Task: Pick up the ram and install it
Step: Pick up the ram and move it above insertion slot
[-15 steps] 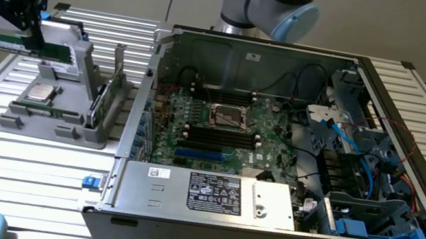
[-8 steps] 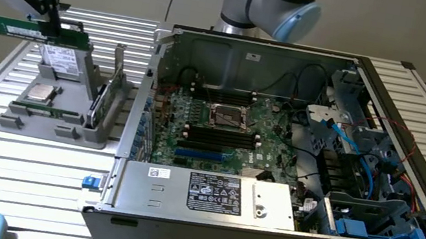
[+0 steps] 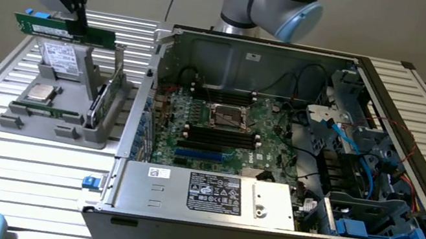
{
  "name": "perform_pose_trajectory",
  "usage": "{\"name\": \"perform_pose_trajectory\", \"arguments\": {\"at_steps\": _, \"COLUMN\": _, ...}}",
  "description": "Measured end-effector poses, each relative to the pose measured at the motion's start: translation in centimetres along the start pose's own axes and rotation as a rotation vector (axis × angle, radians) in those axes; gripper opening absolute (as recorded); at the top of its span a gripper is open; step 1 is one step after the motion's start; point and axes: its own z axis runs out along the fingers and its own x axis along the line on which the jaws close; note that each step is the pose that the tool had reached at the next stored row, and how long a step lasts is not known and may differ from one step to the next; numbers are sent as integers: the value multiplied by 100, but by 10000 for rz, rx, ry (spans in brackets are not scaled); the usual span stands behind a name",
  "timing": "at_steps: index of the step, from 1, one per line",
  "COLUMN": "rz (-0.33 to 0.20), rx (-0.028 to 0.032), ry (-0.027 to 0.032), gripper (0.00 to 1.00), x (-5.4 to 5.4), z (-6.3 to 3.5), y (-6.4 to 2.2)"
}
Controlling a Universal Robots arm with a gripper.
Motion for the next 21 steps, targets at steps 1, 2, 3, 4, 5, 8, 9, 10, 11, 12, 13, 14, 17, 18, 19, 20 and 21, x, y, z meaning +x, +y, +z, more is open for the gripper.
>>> {"name": "perform_pose_trajectory", "arguments": {"at_steps": 1, "rz": -1, "rx": -1, "ry": 1, "gripper": 13, "x": -1, "z": 0, "y": -45}}
{"name": "perform_pose_trajectory", "arguments": {"at_steps": 2, "rz": 0, "rx": -1, "ry": 1, "gripper": 13, "x": -1, "z": 1, "y": -90}}
{"name": "perform_pose_trajectory", "arguments": {"at_steps": 3, "rz": 1, "rx": 0, "ry": 0, "gripper": 13, "x": -2, "z": 2, "y": -136}}
{"name": "perform_pose_trajectory", "arguments": {"at_steps": 4, "rz": 1, "rx": 0, "ry": 0, "gripper": 13, "x": -3, "z": 4, "y": -181}}
{"name": "perform_pose_trajectory", "arguments": {"at_steps": 5, "rz": 0, "rx": -1, "ry": 0, "gripper": 13, "x": -3, "z": 5, "y": -225}}
{"name": "perform_pose_trajectory", "arguments": {"at_steps": 8, "rz": 1, "rx": -2, "ry": 1, "gripper": 13, "x": -6, "z": 13, "y": -363}}
{"name": "perform_pose_trajectory", "arguments": {"at_steps": 9, "rz": 0, "rx": -2, "ry": 1, "gripper": 13, "x": -6, "z": 16, "y": -408}}
{"name": "perform_pose_trajectory", "arguments": {"at_steps": 10, "rz": 0, "rx": -3, "ry": 1, "gripper": 13, "x": -7, "z": 19, "y": -455}}
{"name": "perform_pose_trajectory", "arguments": {"at_steps": 11, "rz": -1, "rx": -2, "ry": -1, "gripper": 13, "x": -8, "z": 22, "y": -500}}
{"name": "perform_pose_trajectory", "arguments": {"at_steps": 12, "rz": 1, "rx": -2, "ry": 0, "gripper": 13, "x": -9, "z": 23, "y": -544}}
{"name": "perform_pose_trajectory", "arguments": {"at_steps": 13, "rz": 0, "rx": -3, "ry": 1, "gripper": 13, "x": -9, "z": 23, "y": -589}}
{"name": "perform_pose_trajectory", "arguments": {"at_steps": 14, "rz": 0, "rx": -3, "ry": 1, "gripper": 13, "x": -10, "z": 24, "y": -634}}
{"name": "perform_pose_trajectory", "arguments": {"at_steps": 17, "rz": 1, "rx": -3, "ry": 1, "gripper": 13, "x": -12, "z": 27, "y": -769}}
{"name": "perform_pose_trajectory", "arguments": {"at_steps": 18, "rz": 0, "rx": -3, "ry": 1, "gripper": 13, "x": -13, "z": 29, "y": -814}}
{"name": "perform_pose_trajectory", "arguments": {"at_steps": 19, "rz": -1, "rx": -3, "ry": 1, "gripper": 13, "x": -14, "z": 29, "y": -863}}
{"name": "perform_pose_trajectory", "arguments": {"at_steps": 20, "rz": 0, "rx": -3, "ry": 1, "gripper": 13, "x": -14, "z": 30, "y": -908}}
{"name": "perform_pose_trajectory", "arguments": {"at_steps": 21, "rz": 1, "rx": -3, "ry": 1, "gripper": 13, "x": -15, "z": 31, "y": -954}}
